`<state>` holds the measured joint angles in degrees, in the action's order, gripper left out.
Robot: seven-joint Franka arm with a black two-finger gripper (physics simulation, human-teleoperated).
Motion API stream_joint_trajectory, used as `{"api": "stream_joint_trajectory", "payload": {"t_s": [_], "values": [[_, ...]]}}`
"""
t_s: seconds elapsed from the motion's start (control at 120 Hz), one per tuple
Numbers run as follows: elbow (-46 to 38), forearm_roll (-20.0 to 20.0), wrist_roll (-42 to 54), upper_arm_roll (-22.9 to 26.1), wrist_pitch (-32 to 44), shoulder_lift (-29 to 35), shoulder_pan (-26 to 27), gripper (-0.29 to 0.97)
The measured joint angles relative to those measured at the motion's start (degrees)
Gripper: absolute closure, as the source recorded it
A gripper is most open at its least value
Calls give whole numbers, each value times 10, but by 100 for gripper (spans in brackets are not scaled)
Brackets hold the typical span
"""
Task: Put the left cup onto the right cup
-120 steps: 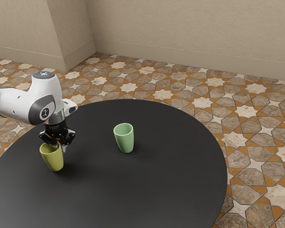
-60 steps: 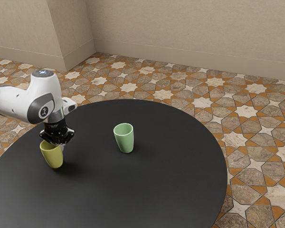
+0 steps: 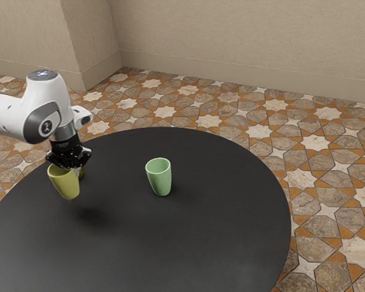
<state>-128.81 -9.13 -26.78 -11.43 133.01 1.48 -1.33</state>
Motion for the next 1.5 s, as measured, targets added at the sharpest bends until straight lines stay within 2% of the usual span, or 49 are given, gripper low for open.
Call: {"api": "stream_joint_trajectory", "payload": {"t_s": [0.15,0.742,1.058,1.5], "values": [[33,0,-10,24,-27,2,-5,78],[161,6,-49,91,-132,-32,61,78],[233,7,-66,125,-177,-61,15,78],[329,14,-92,164,-206,-132,23,78]]}}
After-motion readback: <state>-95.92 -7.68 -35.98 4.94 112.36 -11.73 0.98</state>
